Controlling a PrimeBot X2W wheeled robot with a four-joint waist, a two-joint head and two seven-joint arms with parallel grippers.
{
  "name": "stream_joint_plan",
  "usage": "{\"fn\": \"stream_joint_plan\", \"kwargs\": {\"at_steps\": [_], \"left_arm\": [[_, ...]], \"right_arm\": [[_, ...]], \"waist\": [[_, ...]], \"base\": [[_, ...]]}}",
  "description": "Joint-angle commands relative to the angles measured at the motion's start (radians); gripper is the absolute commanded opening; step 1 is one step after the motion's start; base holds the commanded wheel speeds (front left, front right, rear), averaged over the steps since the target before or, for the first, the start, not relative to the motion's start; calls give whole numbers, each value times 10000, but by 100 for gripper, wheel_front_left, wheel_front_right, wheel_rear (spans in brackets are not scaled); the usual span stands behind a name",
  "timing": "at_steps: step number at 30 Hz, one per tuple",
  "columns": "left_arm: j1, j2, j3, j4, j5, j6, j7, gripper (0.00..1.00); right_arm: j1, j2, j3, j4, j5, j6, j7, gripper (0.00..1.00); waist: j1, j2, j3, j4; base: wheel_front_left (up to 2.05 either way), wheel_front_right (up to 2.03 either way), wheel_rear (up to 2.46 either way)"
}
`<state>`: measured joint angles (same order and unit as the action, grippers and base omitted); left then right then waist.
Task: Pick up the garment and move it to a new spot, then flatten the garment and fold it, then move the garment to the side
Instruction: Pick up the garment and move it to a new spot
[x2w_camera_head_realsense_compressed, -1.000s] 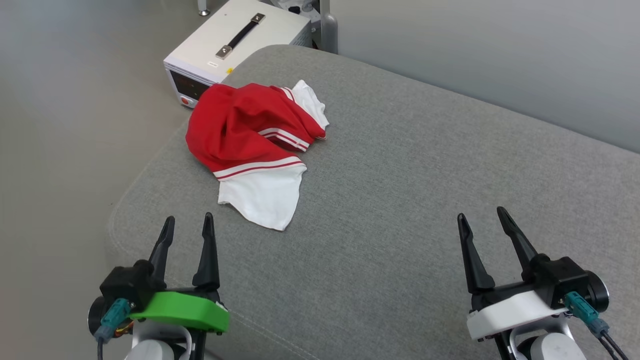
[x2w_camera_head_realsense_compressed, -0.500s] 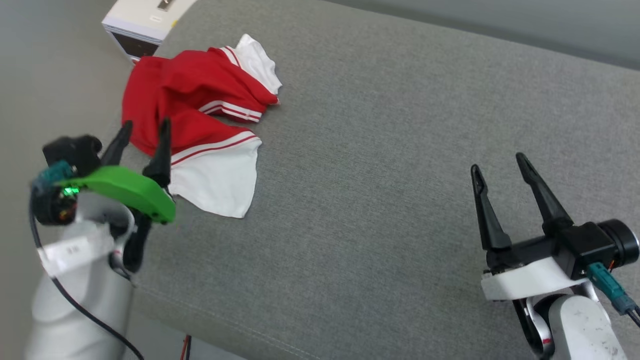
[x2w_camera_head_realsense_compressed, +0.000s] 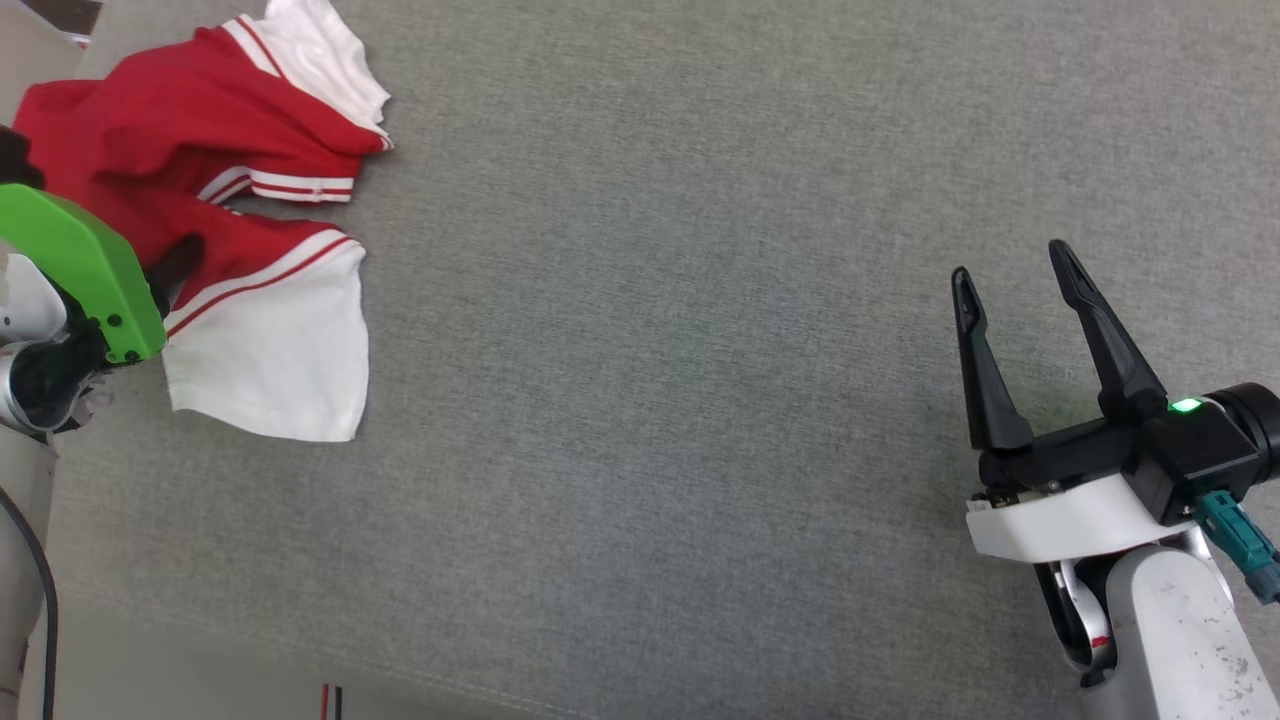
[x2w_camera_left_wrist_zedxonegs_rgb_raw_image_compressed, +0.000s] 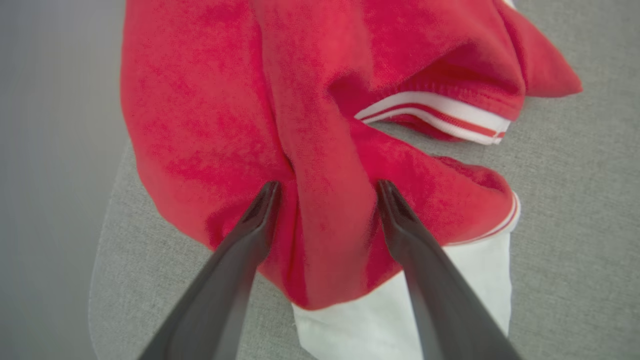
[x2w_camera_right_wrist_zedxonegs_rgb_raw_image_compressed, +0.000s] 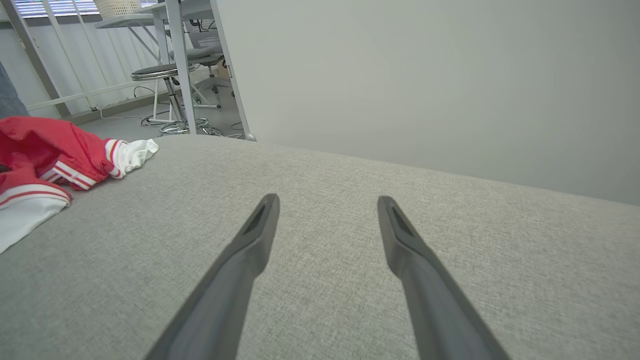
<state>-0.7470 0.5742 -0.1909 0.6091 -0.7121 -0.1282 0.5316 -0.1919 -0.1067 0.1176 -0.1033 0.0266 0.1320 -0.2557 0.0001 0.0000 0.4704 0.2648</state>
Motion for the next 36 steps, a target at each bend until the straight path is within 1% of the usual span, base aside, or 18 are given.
{"fn": "stream_joint_plan", "kwargs": {"at_steps": [1,4,8,9,10,11,13,14,18,22,26,28,30,33,36], "left_arm": [[-268,102,47,74,-320,-24,233,100],[-375,163,162,409,-723,-23,686,100],[-326,54,109,809,-870,-10,892,100],[-281,-4,61,937,-952,-12,1056,98],[-247,-69,38,1056,-1060,-12,1240,44],[-209,-178,33,1228,-1261,-13,1576,0],[-190,-256,-92,1311,-1446,-16,2021,0],[-195,-253,-123,1304,-1477,-18,2054,0],[-242,-155,-203,1220,-1512,-21,1719,0],[-352,122,-137,1232,-1514,-22,1195,0],[-563,463,-138,1049,-1287,-23,342,0],[-636,584,-136,825,-1210,-23,-246,0],[-605,745,-353,304,-1153,-24,-813,0],[-534,991,-411,-307,-1096,-24,-1622,0],[-471,1079,-438,-936,-897,-24,-2383,0]], "right_arm": [[-204,-45,41,-86,-43,-13,-61,100],[-303,-16,72,-133,-78,-13,-61,100],[-280,-6,53,-112,-113,-13,-61,100],[-272,-12,54,-104,-120,-13,-61,100],[-262,-15,52,-98,-124,-13,-61,100],[-247,-18,44,-86,-133,-13,-61,100],[-220,-26,15,-44,-148,-13,-61,100],[-208,-27,4,-20,-150,-13,-61,100],[-190,-38,53,118,-184,-13,-61,100],[-197,2,95,263,-128,-13,-61,100],[-183,92,31,377,-10,-13,-61,100],[-161,134,-28,439,49,-13,-61,100],[-114,195,-125,529,126,-13,-61,100],[35,298,-272,662,245,-13,-61,100],[227,390,-361,793,334,-13,-61,100]], "waist": [[-1,0,700,-674],[-1,0,953,-862],[-1,0,1045,-933],[-1,0,1042,-944],[-1,0,1033,-946],[-1,0,1011,-942],[-1,0,938,-916],[-1,0,905,-906],[-1,0,675,-846],[-1,0,304,-823],[-1,0,-173,-808],[-1,0,-453,-816],[-1,0,-820,-854],[-1,0,-1302,-886],[-1,0,-1830,-908]], "base": [[0,0,0],[0,0,0],[0,0,0],[0,0,0],[0,0,0],[0,0,0],[0,0,0],[0,0,0],[0,0,0],[0,0,0],[0,0,0],[0,0,0],[0,0,0],[0,0,0],[0,0,0]]}}
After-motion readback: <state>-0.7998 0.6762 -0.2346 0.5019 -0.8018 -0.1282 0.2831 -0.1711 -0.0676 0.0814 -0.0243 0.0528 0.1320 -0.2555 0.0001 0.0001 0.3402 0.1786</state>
